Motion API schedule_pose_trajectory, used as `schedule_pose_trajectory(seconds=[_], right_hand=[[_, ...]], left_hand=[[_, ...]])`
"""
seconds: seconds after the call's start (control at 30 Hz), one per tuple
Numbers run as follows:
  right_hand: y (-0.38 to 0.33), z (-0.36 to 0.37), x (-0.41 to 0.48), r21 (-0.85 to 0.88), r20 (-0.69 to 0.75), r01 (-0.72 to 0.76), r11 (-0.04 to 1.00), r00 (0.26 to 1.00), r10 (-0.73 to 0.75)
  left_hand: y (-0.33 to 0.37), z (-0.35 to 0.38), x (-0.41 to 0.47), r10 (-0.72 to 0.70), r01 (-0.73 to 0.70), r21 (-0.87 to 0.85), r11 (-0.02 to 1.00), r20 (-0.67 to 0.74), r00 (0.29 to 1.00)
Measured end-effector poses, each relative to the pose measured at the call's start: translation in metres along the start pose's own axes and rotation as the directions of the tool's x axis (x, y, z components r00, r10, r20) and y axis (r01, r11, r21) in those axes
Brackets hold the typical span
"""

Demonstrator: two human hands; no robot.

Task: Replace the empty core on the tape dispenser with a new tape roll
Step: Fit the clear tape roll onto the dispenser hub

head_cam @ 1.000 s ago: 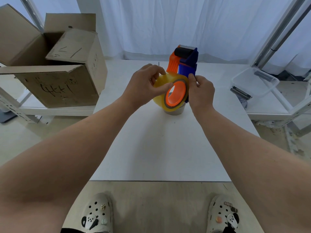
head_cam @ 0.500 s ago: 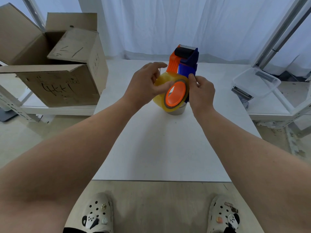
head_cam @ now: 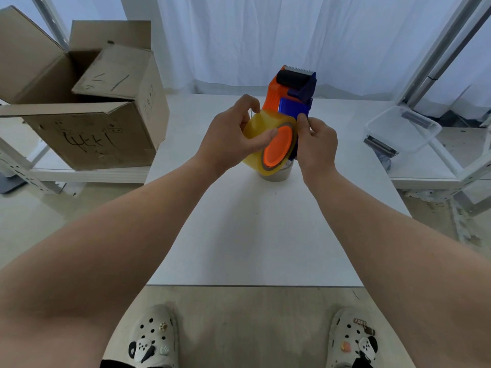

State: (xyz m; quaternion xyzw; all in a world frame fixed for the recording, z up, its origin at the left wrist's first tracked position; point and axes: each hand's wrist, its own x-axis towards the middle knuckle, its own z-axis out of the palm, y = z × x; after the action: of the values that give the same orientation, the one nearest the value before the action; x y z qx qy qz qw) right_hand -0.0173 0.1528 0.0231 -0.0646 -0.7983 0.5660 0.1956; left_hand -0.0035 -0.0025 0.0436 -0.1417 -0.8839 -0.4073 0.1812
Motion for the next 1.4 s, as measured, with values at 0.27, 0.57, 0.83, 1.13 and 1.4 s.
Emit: schedule_pose_trajectory(seconds=[0.27, 0.57, 0.83, 1.13, 1.4], right_hand=[[0.001, 0.002, 0.0, 0.051, 0.003, 0.007, 0.999, 1.0, -0.008], [0.0, 0.003, 0.001, 0.032, 0.004, -0.033, 0.999, 0.999, 0.033], [0.001, 0.004, -0.001, 0.028, 0.009, -0.058, 0.998, 0.998, 0.058], [0.006, -0.005, 0.004, -0.056, -0.035, -0.041, 0.998, 0.999, 0.04], [0.017, -0.012, 0.007, -0.285, -0.004, 0.013, 0.958, 1.0, -0.014]], left_hand=[[0.001, 0.0, 0.0, 0.024, -0.024, -0.001, 1.0, -0.023, 0.999], [0.006, 0.002, -0.002, -0.009, 0.009, -0.028, 1.0, -0.007, 1.0], [0.002, 0.004, -0.002, -0.009, 0.008, -0.007, 1.0, -0.039, 0.999], [-0.007, 0.003, 0.004, 0.026, -0.037, 0.085, 0.996, 0.123, 0.992], [-0.008, 0.001, 0.005, 0.059, -0.101, 0.203, 0.974, 0.201, 0.978]])
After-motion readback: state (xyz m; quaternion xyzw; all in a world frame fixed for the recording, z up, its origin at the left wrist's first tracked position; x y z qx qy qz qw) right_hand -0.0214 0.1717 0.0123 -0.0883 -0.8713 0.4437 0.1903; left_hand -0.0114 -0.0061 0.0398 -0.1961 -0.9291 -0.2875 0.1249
